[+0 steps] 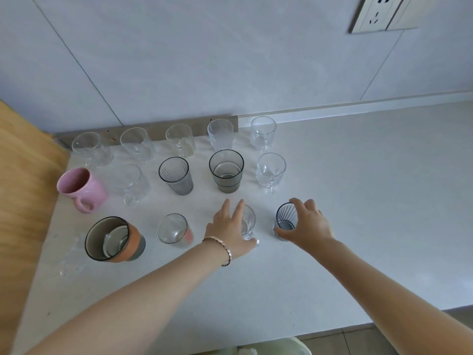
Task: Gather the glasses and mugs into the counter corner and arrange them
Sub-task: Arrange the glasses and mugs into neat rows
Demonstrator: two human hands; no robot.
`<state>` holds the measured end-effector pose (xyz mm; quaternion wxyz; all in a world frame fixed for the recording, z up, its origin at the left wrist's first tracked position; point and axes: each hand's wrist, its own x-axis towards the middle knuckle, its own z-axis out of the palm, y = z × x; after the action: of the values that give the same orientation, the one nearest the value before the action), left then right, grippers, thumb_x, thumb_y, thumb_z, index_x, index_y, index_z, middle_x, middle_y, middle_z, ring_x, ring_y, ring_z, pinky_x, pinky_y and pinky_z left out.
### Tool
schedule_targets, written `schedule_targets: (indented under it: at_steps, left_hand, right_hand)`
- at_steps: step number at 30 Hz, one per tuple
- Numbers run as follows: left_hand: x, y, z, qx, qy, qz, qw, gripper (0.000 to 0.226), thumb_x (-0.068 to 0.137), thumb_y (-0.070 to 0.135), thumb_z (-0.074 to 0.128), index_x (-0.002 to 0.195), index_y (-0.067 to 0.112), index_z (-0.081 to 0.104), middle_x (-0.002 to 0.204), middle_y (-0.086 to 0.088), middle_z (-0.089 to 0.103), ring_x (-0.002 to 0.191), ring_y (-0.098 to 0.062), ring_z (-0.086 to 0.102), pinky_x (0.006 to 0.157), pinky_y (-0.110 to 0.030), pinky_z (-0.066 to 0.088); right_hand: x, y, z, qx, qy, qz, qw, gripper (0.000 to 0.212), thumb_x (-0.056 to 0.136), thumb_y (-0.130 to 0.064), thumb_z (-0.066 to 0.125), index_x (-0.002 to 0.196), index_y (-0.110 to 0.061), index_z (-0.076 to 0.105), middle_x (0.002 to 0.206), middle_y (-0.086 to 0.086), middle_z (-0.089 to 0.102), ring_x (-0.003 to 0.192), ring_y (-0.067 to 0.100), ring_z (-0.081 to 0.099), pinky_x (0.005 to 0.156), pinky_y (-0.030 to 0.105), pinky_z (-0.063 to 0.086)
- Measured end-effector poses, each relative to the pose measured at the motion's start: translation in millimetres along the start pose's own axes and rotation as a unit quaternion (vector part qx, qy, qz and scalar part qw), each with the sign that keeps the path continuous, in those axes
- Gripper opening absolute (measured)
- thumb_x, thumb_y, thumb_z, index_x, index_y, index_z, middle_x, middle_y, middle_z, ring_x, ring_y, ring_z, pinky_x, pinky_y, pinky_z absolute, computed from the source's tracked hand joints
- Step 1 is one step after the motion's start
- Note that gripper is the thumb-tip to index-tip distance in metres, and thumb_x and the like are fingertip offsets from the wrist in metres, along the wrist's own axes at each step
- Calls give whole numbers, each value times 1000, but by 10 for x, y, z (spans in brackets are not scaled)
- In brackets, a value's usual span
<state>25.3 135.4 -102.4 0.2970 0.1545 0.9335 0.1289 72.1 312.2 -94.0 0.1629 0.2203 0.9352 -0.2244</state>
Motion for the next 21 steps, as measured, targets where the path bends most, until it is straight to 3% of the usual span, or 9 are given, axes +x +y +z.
schedule_targets:
  at_steps: [2,7,12,21]
  left_hand:
    - [16,31,61,-56,18,-48,997,92,79,52,61,148,32,4,157,-5,4,139,-31,27,108,-44,35]
    - [73,-2,45,-73,51,-42,995,72,76,33,66,137,32,28,140,-4,33,120,-33,47,92,-40,47]
    - [12,-136,-15,29,-5,14,999,82,72,27,69,141,32,25,142,-1,32,116,-30,49,86,-39,50]
    - [17,-221,-37,30,-7,15,999,83,74,25,69,143,30,23,145,-3,29,119,-32,47,89,-39,49]
  right_hand:
    - [-4,-8,31,19,2,5,1000,81,74,-49,70,141,-24,32,129,6,41,116,28,50,91,34,46]
    - [17,-64,118,84,22,0,996,86,77,-45,71,147,-21,25,139,6,39,117,29,54,89,37,51]
    - [57,-103,146,87,26,-3,996,88,78,-43,71,148,-20,23,140,7,37,116,29,56,87,38,53]
    - [20,-150,139,60,4,9,998,85,78,-41,70,146,-22,24,137,8,38,111,31,58,80,38,57]
